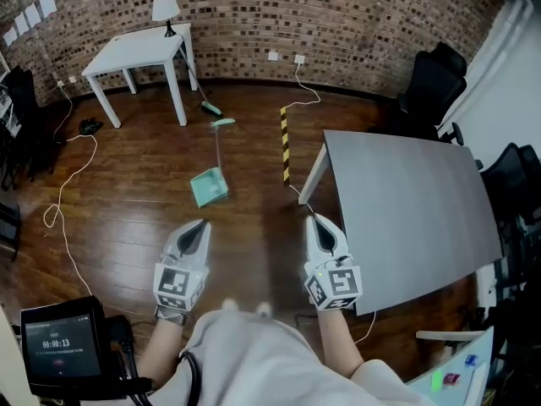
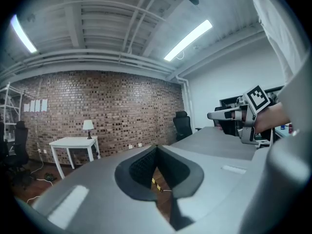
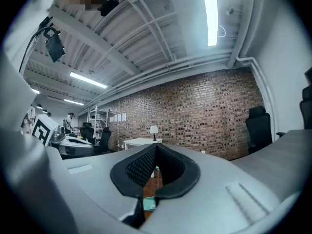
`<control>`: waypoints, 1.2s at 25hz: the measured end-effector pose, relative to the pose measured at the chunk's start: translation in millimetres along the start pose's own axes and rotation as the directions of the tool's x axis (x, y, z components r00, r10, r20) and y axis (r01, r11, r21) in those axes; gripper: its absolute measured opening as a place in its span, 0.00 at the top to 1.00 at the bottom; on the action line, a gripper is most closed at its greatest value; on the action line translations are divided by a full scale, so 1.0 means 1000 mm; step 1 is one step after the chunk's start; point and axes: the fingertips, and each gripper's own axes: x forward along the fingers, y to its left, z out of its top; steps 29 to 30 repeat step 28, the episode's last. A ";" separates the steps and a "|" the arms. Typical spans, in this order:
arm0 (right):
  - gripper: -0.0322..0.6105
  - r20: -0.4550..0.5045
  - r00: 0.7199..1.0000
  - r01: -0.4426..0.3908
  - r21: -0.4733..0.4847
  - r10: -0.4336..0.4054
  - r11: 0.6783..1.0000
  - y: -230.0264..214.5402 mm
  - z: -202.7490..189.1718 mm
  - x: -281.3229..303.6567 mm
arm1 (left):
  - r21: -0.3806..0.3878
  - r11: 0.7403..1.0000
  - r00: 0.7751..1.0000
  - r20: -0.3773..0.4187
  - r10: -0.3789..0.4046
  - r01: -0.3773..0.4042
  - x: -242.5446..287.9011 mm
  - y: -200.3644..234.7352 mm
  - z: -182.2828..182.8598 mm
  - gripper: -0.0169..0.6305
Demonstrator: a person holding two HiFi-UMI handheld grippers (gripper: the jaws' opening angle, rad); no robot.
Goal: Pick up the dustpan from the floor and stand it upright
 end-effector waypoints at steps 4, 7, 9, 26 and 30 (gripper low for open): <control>0.93 -0.012 1.000 -0.007 -0.045 0.006 0.999 0.010 0.008 0.010 | 0.004 1.000 1.000 0.011 -0.017 0.017 0.005 0.005 0.005 0.97; 0.93 -0.009 1.000 -0.023 -0.079 0.023 0.997 0.019 0.014 0.017 | 0.012 1.000 1.000 0.018 -0.024 0.024 0.006 0.008 0.007 0.97; 0.93 -0.014 1.000 -0.025 -0.077 0.024 0.997 0.021 0.011 0.019 | 0.004 1.000 0.999 0.018 -0.027 0.027 0.006 0.009 0.005 0.97; 0.93 -0.023 1.000 -0.006 -0.060 0.005 0.998 0.016 0.000 0.037 | -0.013 0.999 0.999 0.016 -0.050 0.051 0.023 0.017 -0.002 0.97; 0.93 -0.021 1.000 -0.002 -0.057 0.001 0.998 0.016 -0.001 0.039 | -0.007 0.999 0.999 0.014 -0.050 0.050 0.024 0.019 -0.001 0.97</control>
